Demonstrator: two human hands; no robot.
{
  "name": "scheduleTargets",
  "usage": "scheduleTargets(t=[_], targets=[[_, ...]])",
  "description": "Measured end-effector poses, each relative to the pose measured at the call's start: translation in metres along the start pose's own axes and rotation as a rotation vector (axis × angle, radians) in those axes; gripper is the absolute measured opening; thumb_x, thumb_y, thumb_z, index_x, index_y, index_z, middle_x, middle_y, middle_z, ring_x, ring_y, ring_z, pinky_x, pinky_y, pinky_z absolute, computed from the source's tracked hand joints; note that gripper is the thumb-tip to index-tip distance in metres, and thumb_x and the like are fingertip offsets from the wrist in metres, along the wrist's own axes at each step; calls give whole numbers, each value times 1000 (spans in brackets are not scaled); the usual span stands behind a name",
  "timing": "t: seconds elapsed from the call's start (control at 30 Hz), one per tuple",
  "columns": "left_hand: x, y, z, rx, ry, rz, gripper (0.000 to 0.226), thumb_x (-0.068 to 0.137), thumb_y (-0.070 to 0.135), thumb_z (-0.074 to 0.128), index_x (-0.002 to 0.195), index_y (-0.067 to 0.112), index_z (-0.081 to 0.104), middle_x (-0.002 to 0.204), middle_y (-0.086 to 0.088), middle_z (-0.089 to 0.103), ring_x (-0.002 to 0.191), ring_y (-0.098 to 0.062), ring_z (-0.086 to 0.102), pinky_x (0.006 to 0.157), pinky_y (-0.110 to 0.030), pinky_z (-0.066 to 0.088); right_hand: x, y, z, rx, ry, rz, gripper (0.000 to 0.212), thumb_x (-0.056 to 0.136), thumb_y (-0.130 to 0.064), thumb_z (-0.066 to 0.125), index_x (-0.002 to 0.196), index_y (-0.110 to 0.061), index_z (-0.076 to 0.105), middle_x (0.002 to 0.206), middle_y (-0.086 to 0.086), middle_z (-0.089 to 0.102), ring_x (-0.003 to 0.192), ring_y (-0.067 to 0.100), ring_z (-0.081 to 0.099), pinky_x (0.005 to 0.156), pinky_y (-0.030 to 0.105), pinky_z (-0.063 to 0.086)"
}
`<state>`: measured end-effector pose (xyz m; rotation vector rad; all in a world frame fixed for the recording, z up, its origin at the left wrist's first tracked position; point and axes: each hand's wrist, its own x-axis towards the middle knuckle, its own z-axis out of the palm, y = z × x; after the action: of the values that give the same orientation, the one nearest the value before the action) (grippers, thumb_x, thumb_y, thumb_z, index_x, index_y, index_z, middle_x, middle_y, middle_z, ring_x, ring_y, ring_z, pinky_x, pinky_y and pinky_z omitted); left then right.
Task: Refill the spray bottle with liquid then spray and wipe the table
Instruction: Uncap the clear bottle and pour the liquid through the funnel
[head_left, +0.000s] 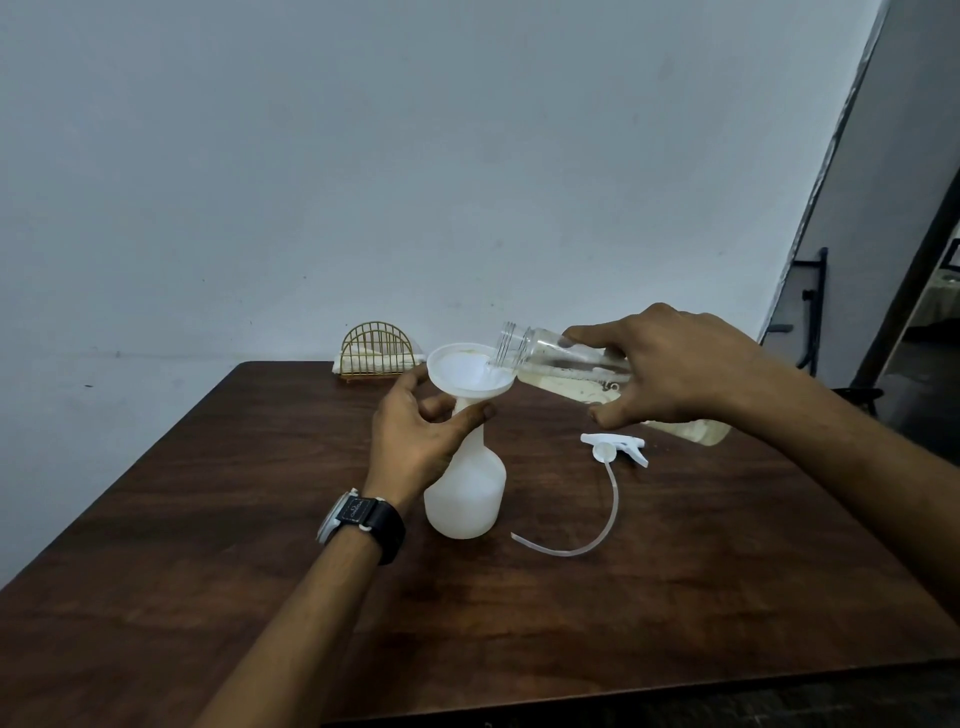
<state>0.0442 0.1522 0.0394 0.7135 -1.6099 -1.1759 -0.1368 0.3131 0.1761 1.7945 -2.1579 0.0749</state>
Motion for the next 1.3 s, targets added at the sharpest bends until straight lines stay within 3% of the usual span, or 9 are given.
scheduleTargets(t=[0.13, 0.27, 0.4, 0.67, 0.87, 1.03, 1.2, 1.3], targets=[[1, -1, 0, -2, -1, -1, 92, 72, 29, 95, 151, 20, 48, 102, 7, 82, 106, -5, 75, 99, -47, 59, 0, 0, -1, 1, -6, 6, 84, 72, -55, 77, 149, -51, 43, 96, -17, 59, 92, 12, 53, 68, 30, 42], [2, -2, 0, -2, 0, -1, 90, 72, 30, 95, 149, 20, 50, 101, 8, 82, 106, -5, 74, 99, -47, 59, 1, 1, -1, 5, -9, 3, 84, 71, -54, 76, 148, -51, 44, 81, -18, 53, 86, 12, 51, 64, 29, 39], [2, -3, 0, -10, 5, -1, 90, 72, 29, 95, 149, 19, 49, 100, 8, 82, 105, -4, 75, 99, -46, 59, 2, 2, 0, -2, -2, 3, 84, 71, -55, 77, 149, -51, 44, 93, -18, 55, 89, 11, 51, 66, 30, 41], [2, -4, 0, -19, -5, -17, 100, 63, 44, 96, 149, 20, 50, 101, 8, 82, 108, -9, 75, 100, -49, 59, 2, 3, 0, -18, 3, -2, 78, 71, -57, 76, 143, -53, 46, 89, -13, 65, 86, 13, 54, 64, 30, 43], [1, -2, 0, -21, 0, -12, 91, 72, 28, 96, 149, 18, 49, 98, 8, 82, 104, -7, 76, 99, -48, 59, 2, 2, 0, -12, -6, 10, 79, 72, -55, 76, 145, -53, 45, 90, -16, 63, 87, 12, 51, 66, 30, 43], [0, 0, 1, -20, 9, -16, 88, 72, 27, 95, 147, 18, 51, 99, 6, 83, 103, -6, 76, 98, -46, 60, 1, 2, 0, -1, -22, 22, 81, 72, -56, 77, 147, -53, 44, 101, -15, 65, 91, 13, 51, 68, 31, 44], [-1, 0, 2, -36, 10, -12, 87, 72, 24, 95, 146, 17, 51, 100, 5, 83, 103, -7, 76, 97, -46, 60, 2, 3, 0, -5, -21, 18, 81, 71, -55, 77, 145, -54, 45, 88, -16, 60, 85, 13, 52, 62, 29, 40], [-1, 0, 2, -38, 16, -13, 86, 72, 24, 96, 146, 18, 52, 100, 6, 82, 102, -6, 76, 97, -46, 60, 2, 3, -1, -17, -18, 18, 81, 71, -55, 76, 145, -54, 44, 93, -15, 65, 86, 13, 52, 63, 29, 42]])
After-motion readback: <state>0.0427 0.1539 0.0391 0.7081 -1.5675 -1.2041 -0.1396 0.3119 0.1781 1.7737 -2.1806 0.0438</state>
